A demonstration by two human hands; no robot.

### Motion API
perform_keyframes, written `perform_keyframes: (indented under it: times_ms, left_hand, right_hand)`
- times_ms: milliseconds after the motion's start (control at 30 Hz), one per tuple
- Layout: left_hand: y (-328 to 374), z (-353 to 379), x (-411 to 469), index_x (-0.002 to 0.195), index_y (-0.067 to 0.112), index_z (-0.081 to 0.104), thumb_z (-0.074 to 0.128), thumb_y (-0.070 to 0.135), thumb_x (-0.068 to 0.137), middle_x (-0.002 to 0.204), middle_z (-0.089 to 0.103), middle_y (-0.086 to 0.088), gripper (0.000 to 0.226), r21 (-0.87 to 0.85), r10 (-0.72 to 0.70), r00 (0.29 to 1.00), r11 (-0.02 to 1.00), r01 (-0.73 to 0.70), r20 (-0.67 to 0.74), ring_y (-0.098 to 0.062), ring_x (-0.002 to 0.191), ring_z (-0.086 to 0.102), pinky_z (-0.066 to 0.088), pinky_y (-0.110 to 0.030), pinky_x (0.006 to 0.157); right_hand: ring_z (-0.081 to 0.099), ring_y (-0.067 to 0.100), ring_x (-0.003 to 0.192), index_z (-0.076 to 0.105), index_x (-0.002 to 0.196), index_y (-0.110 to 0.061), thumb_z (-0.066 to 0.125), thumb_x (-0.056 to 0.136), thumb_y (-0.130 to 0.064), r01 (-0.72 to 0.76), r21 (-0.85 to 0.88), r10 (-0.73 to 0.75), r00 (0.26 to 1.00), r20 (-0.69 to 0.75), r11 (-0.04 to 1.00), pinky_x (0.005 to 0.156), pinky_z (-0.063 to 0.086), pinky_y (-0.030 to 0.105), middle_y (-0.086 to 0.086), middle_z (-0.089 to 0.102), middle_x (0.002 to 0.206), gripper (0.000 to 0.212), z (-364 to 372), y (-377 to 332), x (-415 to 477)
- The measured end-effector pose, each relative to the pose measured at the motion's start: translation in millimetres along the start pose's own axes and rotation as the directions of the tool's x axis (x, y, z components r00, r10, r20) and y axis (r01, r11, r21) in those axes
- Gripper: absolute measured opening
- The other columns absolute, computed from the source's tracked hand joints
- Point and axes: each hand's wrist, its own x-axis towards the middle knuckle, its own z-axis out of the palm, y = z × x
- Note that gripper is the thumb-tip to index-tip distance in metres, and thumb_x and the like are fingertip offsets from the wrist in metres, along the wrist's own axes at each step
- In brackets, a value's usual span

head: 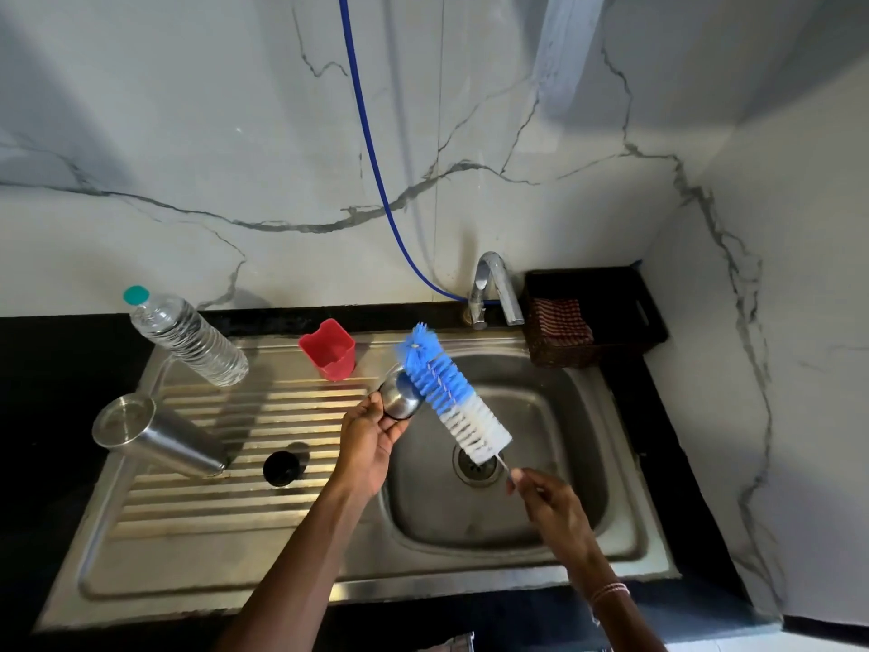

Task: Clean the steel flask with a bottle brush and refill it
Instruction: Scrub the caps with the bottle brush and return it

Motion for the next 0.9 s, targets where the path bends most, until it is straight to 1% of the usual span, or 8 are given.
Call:
perform_keyframes:
  times_ms: [133,300,433,500,567,667,800,900]
  left_hand:
    - [10.2,-1.2,2.2,0.11,0.006,0.066,0.04,0.014,0.111,0.09,0.08,-0.005,0.027,-0.003,0.019,0.999,1.0,-0.019,-0.04,-0.015,0.082,0.077,0.059,-0.038,0.091]
    - [-3.5,-0.4,-0.9,0.114,0.011,0.067,0.042,0.019,0.11,0.093,0.08,-0.002,0.027,0.08,-0.001,1.0,0.997,0.0,0.008,-0.014,0.086,0.077,0.055,-0.04,0.095]
    - [-9.8,4.0,-5.4,0.114,0.006,0.067,0.043,0.018,0.11,0.099,0.08,-0.006,0.027,0.099,-0.018,0.999,0.995,0.013,0.051,-0.016,0.092,0.077,0.056,-0.04,0.094]
    - [-6.0,4.0,-4.1,0.117,0.003,0.065,0.044,0.015,0.109,0.101,0.079,-0.008,0.026,0.027,-0.016,1.0,1.0,0.016,0.013,-0.018,0.092,0.077,0.061,-0.037,0.087]
    - [-0.8,1.4,-2.4,0.12,0.0,0.063,0.043,0.012,0.11,0.105,0.076,-0.012,0.026,-0.047,-0.016,0.999,0.999,0.015,-0.032,-0.021,0.093,0.076,0.064,-0.032,0.077]
    - [-0.4,-0.8,-0.3,0.124,-0.002,0.062,0.043,0.008,0.109,0.107,0.073,-0.016,0.026,-0.06,-0.019,0.998,0.998,0.015,-0.064,-0.018,0.087,0.076,0.063,-0.029,0.069]
    - [-10.2,8.1,-3.5,0.114,0.007,0.065,0.04,0.005,0.109,0.103,0.075,-0.011,0.026,0.019,-0.044,0.997,0.999,0.046,-0.064,-0.017,0.088,0.074,0.063,-0.029,0.072]
    - [-15.0,17.8,-9.2,0.109,0.012,0.066,0.038,0.011,0.111,0.096,0.077,-0.005,0.028,0.059,-0.072,0.996,0.995,0.075,-0.051,-0.016,0.087,0.074,0.061,-0.03,0.071]
  right_hand:
    - [0.039,0.006,0.058,0.071,0.082,-0.022,0.051,0.089,-0.072,0.019,-0.073,-0.016,0.999,0.036,0.997,0.057,0.034,0.03,-0.006,0.044,0.06,0.054,-7.4,23.5,-19.1]
    - [0.038,0.002,0.052,0.071,0.079,-0.024,0.058,0.096,-0.049,0.011,-0.1,-0.01,1.0,0.016,0.995,0.056,0.034,0.026,-0.012,0.043,0.053,0.033,0.0,3.7,-3.7]
    - [0.04,0.001,0.046,0.072,0.077,-0.023,0.059,0.099,-0.04,-0.016,-0.085,0.015,1.0,-0.013,0.996,0.056,0.03,0.022,-0.017,0.043,0.047,0.031,1.2,-7.9,13.7]
    - [0.037,0.001,0.048,0.072,0.078,-0.026,0.058,0.098,-0.05,-0.007,-0.075,0.007,1.0,-0.007,0.997,0.054,0.031,0.022,-0.013,0.042,0.049,0.034,-3.5,1.2,3.4]
    - [0.037,0.001,0.052,0.071,0.08,-0.026,0.052,0.093,-0.068,0.008,-0.096,-0.008,1.0,0.0,0.995,0.053,0.033,0.023,-0.011,0.043,0.054,0.047,-6.0,12.1,-14.6]
    - [0.04,0.001,0.054,0.07,0.081,-0.023,0.047,0.086,-0.074,-0.007,-0.11,0.009,1.0,0.019,0.994,0.054,0.034,0.023,-0.011,0.046,0.054,0.057,-3.0,16.9,-33.2]
    - [0.038,0.003,0.051,0.07,0.081,-0.026,0.054,0.097,-0.056,0.004,-0.16,-0.009,0.999,-0.032,0.987,0.053,0.033,0.022,-0.01,0.041,0.052,0.038,5.5,-0.9,-18.8]
    - [0.044,0.004,0.051,0.072,0.079,-0.028,0.059,0.098,-0.047,-0.021,-0.18,0.01,0.998,-0.064,0.983,0.056,0.039,0.027,-0.01,0.051,0.054,0.03,5.4,-11.5,1.7]
